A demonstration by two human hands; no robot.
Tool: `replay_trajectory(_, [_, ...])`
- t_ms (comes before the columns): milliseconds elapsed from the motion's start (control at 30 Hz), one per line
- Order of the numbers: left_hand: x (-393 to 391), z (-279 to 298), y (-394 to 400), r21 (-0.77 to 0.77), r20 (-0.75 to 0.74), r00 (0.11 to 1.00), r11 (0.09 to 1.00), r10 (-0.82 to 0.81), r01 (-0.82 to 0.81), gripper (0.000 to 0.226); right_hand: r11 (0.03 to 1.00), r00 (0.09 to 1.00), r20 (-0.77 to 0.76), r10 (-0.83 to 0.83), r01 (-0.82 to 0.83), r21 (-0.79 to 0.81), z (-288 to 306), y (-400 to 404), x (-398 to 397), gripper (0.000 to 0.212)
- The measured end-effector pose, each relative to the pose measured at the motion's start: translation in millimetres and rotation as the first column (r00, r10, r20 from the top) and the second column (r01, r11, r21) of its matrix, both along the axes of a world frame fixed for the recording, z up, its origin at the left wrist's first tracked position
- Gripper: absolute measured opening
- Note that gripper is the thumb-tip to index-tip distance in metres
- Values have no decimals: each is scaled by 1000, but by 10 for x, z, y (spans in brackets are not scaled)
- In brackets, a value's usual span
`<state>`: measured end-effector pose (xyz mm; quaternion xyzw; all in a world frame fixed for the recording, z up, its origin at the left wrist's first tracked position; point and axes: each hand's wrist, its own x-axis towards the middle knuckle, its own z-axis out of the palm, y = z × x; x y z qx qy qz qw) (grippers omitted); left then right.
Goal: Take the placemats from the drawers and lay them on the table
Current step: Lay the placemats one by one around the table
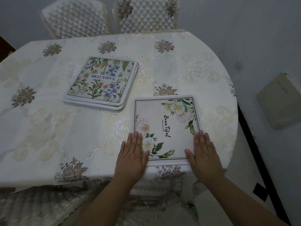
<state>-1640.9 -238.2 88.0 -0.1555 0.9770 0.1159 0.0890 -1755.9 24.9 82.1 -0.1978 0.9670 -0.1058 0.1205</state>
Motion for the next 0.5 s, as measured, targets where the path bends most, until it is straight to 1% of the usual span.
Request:
replay_trajectory(67, [6, 48, 16, 17, 9, 1000, 1000, 19, -19, 71, 999, 999, 14, -39, 39, -27, 54, -50, 0, 78])
replay_trajectory(133, [-90, 97, 39, 33, -14, 999, 999, 39, -38, 71, 996, 998, -30, -56, 54, -64, 143, -154, -52, 75])
replay_trajectory(200, [-346, 178, 22, 51, -64, 996, 997, 58, -55, 70, 996, 996, -86, -15, 7, -91, 229, -352, -221, 71])
replay_trajectory(300, [-924, 290, -57, 90, -104, 991, 993, 84, -75, 67, 988, 998, -49, 29, -36, -147, 312, -808, -605, 69])
replay_trajectory(400, [-1452, 350, -91, 77, -96, 995, 997, 8, 0, 64, 978, 993, -6, 114, -114, -172, 319, -1205, -933, 63])
replay_trajectory(500, [-1692, 263, -129, 70, -38, 997, 995, -61, 64, 63, 972, 982, 48, 181, -171, -159, 231, -1341, -1179, 60])
